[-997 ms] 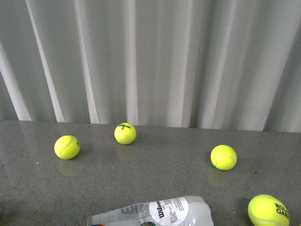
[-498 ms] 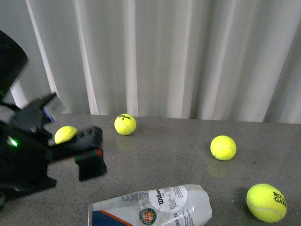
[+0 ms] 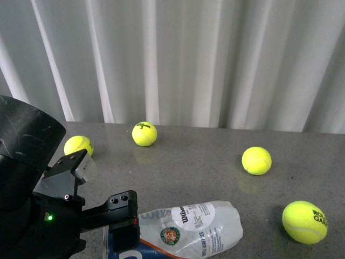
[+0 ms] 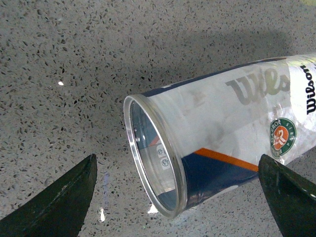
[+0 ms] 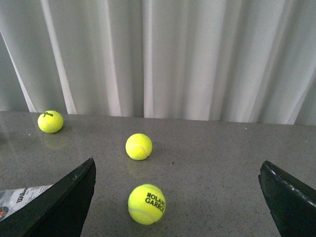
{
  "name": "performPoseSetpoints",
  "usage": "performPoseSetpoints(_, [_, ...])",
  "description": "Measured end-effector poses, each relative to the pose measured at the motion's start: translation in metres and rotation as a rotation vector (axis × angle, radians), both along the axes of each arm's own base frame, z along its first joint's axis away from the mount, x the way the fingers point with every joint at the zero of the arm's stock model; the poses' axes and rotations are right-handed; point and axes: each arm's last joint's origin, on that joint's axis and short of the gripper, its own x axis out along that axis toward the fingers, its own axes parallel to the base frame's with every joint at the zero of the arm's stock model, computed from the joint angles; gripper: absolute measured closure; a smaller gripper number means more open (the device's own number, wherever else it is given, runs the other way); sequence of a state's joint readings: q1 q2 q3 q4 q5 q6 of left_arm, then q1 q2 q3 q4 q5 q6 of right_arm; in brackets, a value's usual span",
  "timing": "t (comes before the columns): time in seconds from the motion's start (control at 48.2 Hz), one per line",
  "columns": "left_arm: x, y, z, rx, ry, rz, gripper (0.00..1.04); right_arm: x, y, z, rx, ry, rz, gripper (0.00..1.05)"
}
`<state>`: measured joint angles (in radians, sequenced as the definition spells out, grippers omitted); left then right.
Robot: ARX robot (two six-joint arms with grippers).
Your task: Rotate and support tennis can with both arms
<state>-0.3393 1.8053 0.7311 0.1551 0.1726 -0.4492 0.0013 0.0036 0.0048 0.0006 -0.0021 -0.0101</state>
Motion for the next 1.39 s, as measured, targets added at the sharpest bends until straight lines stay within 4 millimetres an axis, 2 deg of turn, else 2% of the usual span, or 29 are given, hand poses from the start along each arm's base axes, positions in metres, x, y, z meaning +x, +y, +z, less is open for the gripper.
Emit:
performPoseSetpoints(0.457, [-0.004, -0.005, -0.008, -0.136, 0.032, 0.041, 0.08, 0.000, 0.000, 0.000, 0.000, 0.000, 0.000, 0.07])
performPoseSetpoints(0.581, [-0.009, -0.006, -0.011, -0.159, 0.062, 0.051, 0.32, 0.000, 0.000, 0.000, 0.000, 0.000, 0.000, 0.07])
performPoseSetpoints(0.768, [-0.012, -0.008, -0.012, -0.175, 0.070, 0.065, 0.62, 0.000, 0.000, 0.000, 0.000, 0.000, 0.000, 0.07])
performPoseSetpoints(0.893, [-0.012, -0.011, -0.007, -0.191, 0.054, 0.062, 0.85, 0.000, 0.000, 0.000, 0.000, 0.000, 0.000, 0.07])
performPoseSetpoints(0.997, [-0.012, -0.011, 0.001, -0.213, 0.032, 0.051, 0.98, 0.000, 0.000, 0.000, 0.000, 0.000, 0.000, 0.07])
performPoseSetpoints(1.246, [-0.013, 0.000, 0.025, -0.191, 0.008, 0.049, 1.00, 0.000, 0.000, 0.000, 0.000, 0.000, 0.000, 0.07])
performPoseSetpoints(1.391, [-0.006, 0.001, 0.067, -0.132, -0.054, -0.002, 1.01, 0.000, 0.000, 0.000, 0.000, 0.000, 0.000, 0.07])
